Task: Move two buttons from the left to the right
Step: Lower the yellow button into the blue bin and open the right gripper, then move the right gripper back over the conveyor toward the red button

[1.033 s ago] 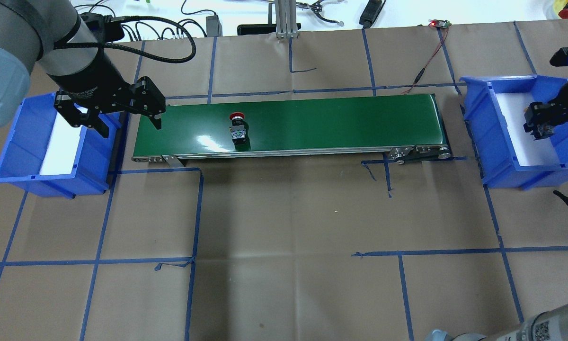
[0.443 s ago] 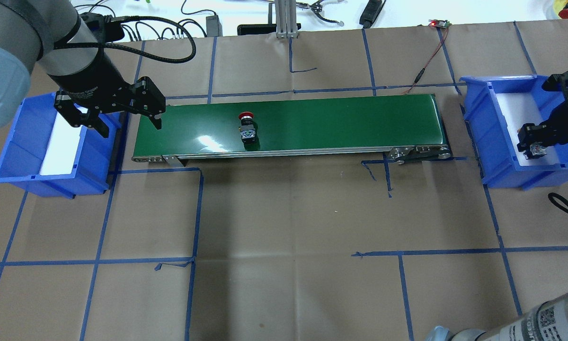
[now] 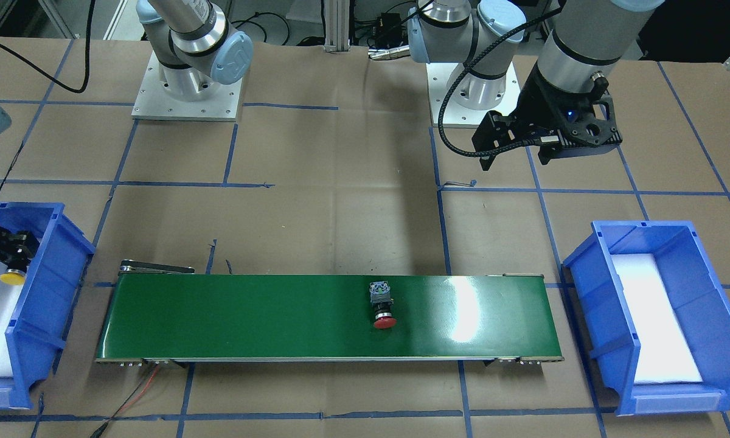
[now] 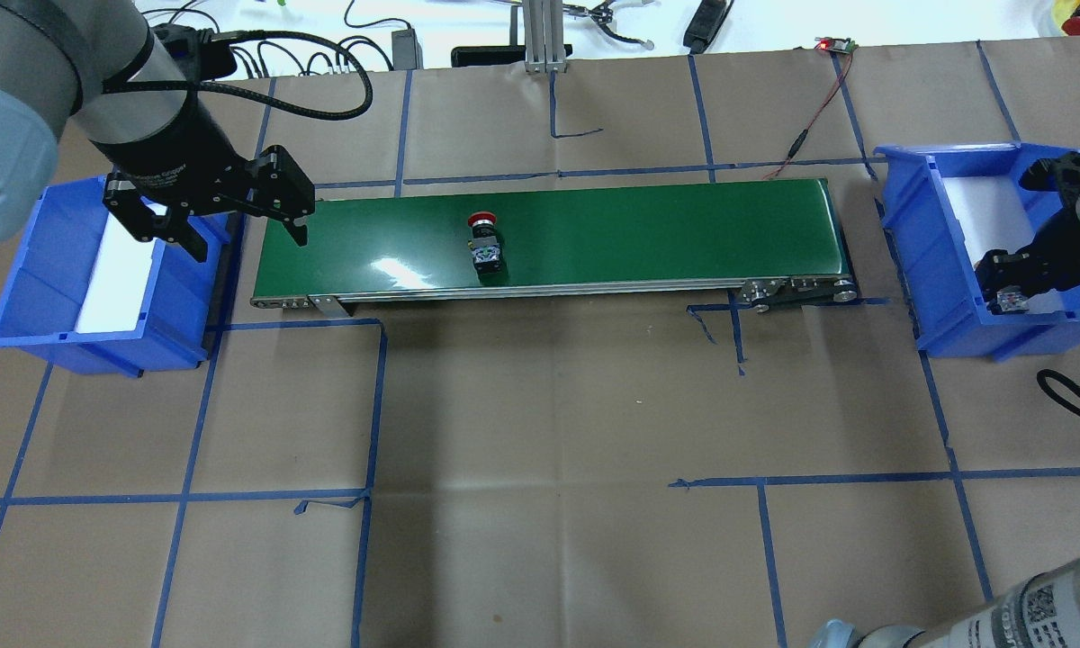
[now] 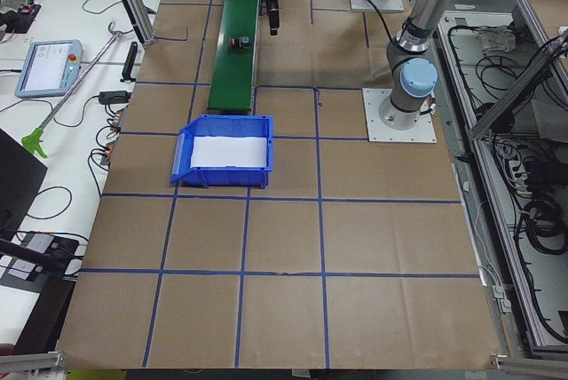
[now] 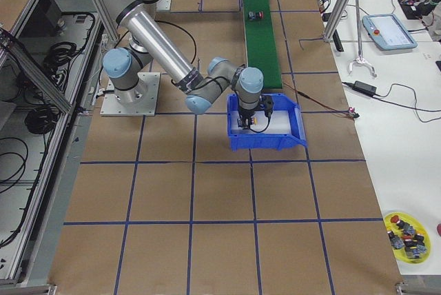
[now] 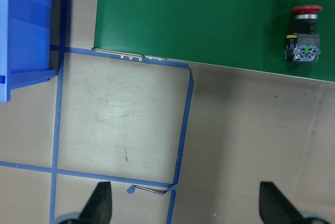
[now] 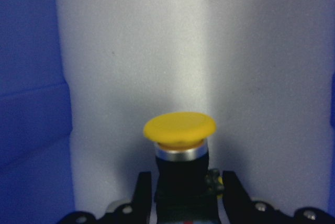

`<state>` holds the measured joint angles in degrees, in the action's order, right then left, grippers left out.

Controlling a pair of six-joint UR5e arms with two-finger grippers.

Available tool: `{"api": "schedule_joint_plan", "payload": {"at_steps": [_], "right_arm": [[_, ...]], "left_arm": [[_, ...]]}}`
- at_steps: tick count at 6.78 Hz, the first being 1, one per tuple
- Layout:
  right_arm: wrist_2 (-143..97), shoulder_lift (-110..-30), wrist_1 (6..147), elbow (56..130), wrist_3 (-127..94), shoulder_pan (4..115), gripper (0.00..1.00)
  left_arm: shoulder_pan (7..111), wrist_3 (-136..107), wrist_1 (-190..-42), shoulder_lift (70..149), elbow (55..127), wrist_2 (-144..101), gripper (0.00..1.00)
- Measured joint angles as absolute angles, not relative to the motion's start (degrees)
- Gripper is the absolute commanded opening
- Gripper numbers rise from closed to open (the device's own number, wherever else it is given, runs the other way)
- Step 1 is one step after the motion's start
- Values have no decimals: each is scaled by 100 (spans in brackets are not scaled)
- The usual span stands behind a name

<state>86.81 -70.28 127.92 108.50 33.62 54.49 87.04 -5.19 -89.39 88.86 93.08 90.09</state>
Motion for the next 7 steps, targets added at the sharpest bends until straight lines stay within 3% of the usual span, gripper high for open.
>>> {"api": "schedule_joint_plan", "payload": {"at_steps": [3, 7], "right_arm": [[8663, -7065, 12758, 10696, 3347, 5462, 100], [8679, -7467, 11958, 9410, 3106, 5829, 100]], "left_arm": [[8705, -519, -8939, 8886, 9308, 9011, 100], [8707, -518, -8939, 8886, 9308, 9009, 100]]}}
